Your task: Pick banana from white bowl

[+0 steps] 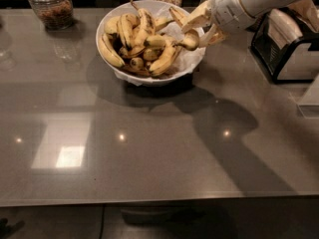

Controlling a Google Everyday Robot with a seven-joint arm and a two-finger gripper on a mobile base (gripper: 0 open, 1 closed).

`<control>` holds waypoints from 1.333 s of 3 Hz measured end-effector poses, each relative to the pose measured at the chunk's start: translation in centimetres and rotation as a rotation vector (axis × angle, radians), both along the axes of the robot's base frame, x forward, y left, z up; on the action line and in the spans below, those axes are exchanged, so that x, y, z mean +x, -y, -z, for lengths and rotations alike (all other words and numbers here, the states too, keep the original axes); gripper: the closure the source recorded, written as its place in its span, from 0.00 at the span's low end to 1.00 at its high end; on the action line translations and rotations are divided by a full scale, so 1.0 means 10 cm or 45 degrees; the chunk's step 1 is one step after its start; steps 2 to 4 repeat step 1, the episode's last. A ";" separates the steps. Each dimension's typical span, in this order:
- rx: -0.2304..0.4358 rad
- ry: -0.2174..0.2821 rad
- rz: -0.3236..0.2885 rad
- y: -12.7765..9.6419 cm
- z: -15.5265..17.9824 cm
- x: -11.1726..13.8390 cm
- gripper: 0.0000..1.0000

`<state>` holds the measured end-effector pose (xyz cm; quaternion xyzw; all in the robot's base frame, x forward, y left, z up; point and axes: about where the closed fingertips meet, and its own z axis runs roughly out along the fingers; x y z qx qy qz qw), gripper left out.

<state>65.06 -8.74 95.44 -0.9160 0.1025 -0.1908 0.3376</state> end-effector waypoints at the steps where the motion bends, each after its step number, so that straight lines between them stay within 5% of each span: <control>1: 0.098 -0.008 0.004 0.02 -0.11 -0.26 1.00; 4: 0.098 -0.008 0.004 0.02 -0.11 -0.26 1.00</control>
Offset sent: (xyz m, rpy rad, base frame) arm 0.0000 0.0000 0.0000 0.0000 0.0000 0.0000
